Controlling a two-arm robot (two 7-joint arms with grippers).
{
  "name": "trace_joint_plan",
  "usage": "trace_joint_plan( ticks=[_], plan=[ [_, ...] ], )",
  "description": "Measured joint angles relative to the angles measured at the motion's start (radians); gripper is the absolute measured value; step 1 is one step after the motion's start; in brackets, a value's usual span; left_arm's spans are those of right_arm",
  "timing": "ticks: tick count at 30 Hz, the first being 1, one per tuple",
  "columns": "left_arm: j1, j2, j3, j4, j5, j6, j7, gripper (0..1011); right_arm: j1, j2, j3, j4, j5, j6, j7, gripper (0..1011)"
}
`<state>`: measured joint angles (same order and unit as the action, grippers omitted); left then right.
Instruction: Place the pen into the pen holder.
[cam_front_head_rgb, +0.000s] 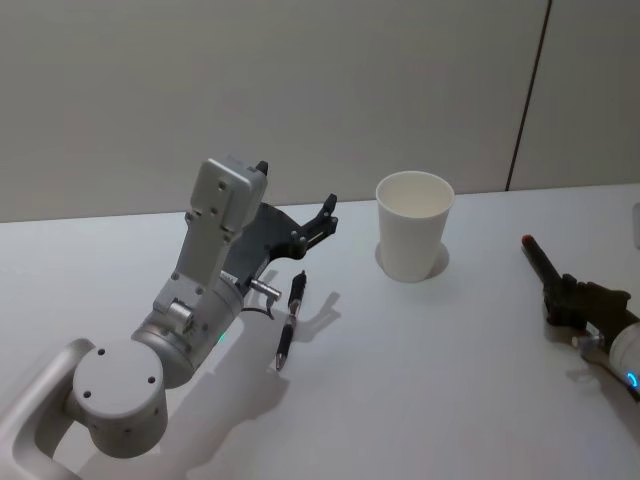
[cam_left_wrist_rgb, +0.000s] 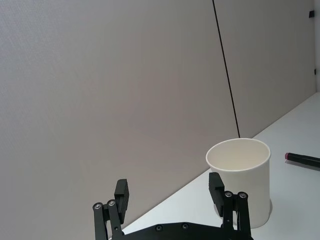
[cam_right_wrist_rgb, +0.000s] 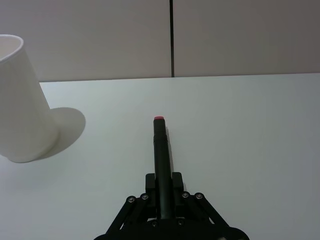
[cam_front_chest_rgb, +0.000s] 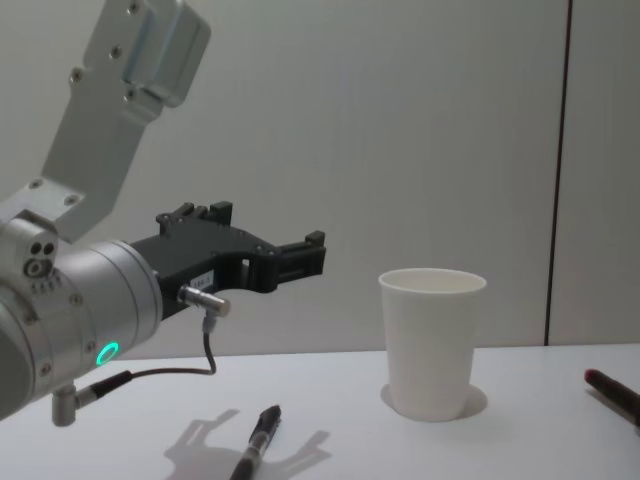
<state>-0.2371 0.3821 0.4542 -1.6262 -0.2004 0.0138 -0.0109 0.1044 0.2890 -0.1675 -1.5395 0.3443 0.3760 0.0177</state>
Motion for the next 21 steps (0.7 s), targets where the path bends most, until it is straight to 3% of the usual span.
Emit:
trace_joint_plan(
  ticks=[8, 21],
  plan=[
    [0.0, 0.0, 0.0, 0.0, 0.0, 0.0, 0.0, 1001, 0.001, 0.002, 0.0, 0.0, -0.017, -0.031, 0.011, 177],
    [0.0, 0.0, 0.0, 0.0, 0.0, 0.0, 0.0, 1001, 0.005, 0.01, -0.001, -0.002, -0.076, -0.165, 0.058, 177]
  ],
)
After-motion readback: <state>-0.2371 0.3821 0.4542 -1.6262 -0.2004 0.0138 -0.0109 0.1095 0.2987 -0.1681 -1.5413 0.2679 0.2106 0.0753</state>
